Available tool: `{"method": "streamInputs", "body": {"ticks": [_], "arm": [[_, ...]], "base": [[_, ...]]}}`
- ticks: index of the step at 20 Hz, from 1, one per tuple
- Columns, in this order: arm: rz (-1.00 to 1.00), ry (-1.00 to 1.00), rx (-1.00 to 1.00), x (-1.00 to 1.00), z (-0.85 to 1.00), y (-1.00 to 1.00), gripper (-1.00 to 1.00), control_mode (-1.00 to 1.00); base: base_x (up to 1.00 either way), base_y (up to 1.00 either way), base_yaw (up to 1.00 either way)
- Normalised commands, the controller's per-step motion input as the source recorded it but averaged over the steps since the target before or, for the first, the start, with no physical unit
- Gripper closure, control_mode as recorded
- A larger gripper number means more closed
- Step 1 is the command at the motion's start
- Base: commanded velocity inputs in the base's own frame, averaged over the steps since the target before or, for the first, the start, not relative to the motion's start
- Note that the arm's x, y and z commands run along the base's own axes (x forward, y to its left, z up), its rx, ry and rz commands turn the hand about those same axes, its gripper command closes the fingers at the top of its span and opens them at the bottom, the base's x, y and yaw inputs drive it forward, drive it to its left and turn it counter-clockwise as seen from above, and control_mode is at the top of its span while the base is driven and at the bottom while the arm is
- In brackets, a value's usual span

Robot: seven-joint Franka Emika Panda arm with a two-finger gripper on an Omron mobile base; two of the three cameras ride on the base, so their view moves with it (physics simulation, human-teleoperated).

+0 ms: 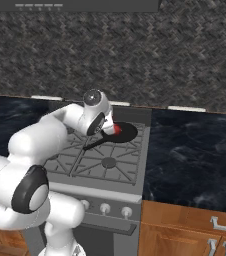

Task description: Place the pan on the rear right burner on the stove. Then place the tomato and the onion in the pan and turn on the rear right burner.

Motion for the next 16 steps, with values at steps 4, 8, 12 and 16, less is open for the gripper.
{"method": "streamInputs", "body": {"ticks": [4,8,12,16], "arm": [[-0.05,0.00,0.00,0.01,-0.19,-0.22,1.00,-1.00],[-0.04,0.01,0.00,0.05,-0.21,-0.18,1.00,-1.00],[-0.03,0.00,0.00,0.08,-0.23,-0.05,1.00,-1.00],[-0.01,0.01,0.00,0.15,-0.21,0.00,1.00,-1.00]], "base": [[0.00,0.00,0.00],[0.00,0.00,0.00],[0.00,0.00,0.00],[0.00,0.00,0.00]]}}
